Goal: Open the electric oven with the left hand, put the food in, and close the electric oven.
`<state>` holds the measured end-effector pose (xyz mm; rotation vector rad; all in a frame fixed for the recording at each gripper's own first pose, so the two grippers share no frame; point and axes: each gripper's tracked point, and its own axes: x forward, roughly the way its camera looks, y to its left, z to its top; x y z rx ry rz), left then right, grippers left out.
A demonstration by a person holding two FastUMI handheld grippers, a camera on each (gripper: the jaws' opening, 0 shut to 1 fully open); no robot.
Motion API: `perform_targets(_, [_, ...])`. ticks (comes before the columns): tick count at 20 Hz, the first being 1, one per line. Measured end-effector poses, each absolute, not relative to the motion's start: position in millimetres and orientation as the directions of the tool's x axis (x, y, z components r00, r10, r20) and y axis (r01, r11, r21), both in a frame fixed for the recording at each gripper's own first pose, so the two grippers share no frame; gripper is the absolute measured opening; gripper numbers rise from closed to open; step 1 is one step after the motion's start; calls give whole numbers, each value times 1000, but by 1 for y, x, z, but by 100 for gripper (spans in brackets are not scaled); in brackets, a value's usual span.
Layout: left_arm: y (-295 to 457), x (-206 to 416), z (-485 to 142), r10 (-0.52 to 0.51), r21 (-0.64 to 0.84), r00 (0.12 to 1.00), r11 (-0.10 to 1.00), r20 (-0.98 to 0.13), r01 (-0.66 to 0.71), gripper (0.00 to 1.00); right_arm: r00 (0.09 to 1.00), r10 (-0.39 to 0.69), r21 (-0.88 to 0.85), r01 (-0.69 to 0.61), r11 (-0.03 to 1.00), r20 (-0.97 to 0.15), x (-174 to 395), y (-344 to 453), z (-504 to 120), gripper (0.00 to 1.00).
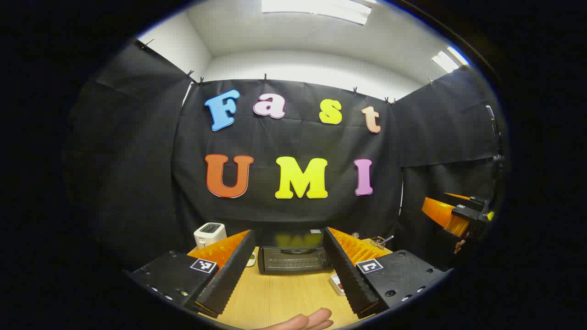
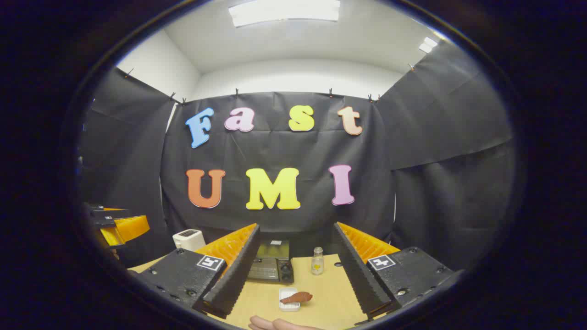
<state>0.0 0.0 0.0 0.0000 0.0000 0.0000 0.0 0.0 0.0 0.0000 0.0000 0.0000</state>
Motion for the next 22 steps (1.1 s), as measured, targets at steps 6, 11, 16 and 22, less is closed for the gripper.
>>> perform_targets(6, [3, -6, 6, 8, 14, 1000, 1000, 26, -9, 95, 997, 51, 17, -50, 999, -59, 5, 2, -13, 99])
perform_targets(11, [2, -8, 6, 3, 1, 1000, 1000, 24, -3, 95, 998, 43, 6, -43, 999, -49, 6, -13, -10, 99])
perform_targets(16, [1, -11, 7, 11, -26, 999, 1000, 41, -10, 95, 999, 33, -2, -33, 999, -23, 5, -22, -9, 99])
perform_targets(22, [9, -3, -5, 29, -9, 999, 1000, 25, -29, 95, 999, 45, 2, -45, 999, -21, 12, -22, -11, 99])
